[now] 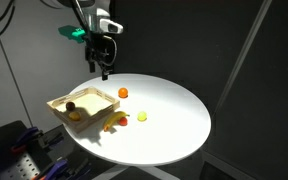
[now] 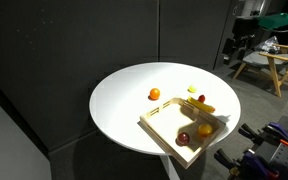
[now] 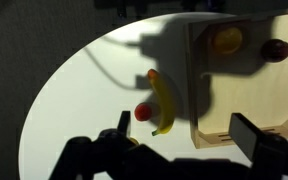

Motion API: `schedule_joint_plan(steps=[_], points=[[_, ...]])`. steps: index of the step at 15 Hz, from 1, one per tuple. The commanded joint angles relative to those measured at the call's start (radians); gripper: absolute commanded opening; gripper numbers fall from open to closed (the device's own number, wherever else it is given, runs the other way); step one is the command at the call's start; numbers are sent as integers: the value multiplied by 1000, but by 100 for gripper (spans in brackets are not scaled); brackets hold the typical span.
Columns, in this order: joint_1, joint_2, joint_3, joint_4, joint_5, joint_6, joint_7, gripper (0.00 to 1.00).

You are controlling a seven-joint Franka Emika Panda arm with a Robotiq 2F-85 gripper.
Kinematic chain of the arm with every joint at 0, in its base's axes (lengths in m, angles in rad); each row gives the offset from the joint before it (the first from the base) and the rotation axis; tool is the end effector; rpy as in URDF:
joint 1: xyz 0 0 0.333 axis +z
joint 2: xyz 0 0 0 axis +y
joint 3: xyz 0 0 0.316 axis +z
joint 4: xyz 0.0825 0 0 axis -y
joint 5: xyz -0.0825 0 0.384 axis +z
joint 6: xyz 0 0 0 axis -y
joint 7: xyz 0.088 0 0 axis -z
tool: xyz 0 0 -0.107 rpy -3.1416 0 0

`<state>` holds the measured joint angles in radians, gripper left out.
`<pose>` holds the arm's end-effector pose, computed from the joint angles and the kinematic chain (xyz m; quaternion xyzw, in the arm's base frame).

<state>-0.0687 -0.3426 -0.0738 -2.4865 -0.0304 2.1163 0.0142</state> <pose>0.4195 -0.0617 0.4097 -0.9976 0.0679 0.0141 0.0004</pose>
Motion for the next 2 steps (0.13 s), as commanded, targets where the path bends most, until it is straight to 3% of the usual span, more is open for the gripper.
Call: schedule_joint_plan(steps=[1,2], points=[[-3,0,3,1,1,-2,-1,100],[-3,0,3,1,1,-2,-1,100]])
